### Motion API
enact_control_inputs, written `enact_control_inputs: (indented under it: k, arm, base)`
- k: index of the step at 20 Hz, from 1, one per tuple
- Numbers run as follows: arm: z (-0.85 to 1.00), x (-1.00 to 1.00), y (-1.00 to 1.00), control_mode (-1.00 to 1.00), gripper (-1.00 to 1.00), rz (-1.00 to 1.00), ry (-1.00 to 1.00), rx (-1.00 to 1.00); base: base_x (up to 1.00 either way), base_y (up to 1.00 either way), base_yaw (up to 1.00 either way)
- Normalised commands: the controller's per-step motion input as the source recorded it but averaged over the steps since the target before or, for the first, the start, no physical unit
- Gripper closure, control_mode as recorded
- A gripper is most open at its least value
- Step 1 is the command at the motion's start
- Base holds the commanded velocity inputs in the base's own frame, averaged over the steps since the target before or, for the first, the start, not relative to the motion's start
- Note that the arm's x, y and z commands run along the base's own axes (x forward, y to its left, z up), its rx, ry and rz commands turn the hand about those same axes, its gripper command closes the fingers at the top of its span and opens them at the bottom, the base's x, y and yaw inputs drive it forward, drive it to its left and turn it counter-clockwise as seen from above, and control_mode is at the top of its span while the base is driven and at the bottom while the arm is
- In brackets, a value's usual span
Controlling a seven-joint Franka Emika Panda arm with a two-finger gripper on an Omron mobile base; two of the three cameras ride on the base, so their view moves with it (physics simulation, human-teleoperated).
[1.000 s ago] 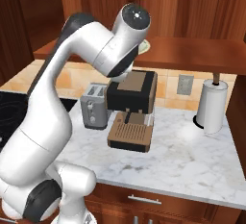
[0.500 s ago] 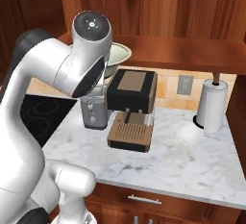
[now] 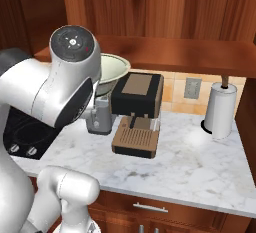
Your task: Pick up the bowls from the cabinet and place each bowl in front of a stool on the dining counter.
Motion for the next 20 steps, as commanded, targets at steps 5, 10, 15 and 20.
enact_control_inputs:
  k: [5, 10, 15, 20]
  arm:
    - [0.00, -0.66, -0.01, -1.00, 1.00, 0.00, 0.11, 0.00]
    - [0.00, -0.28, 0.00, 1.00, 1.00, 0.00, 0.03, 0.00]
    - [0.00, 0.00, 0.00, 1.00, 1.00, 0.00, 0.00, 0.00]
    - [0.00, 0.00, 0.00, 1.00, 1.00, 0.00, 0.00, 0.00]
  base:
    - [0.00, 0.00, 0.00]
    - [-0.34, 0.00, 0.00]
    - [-1.00, -0.47, -0.19]
    - [-0.97, -0.22, -0.65]
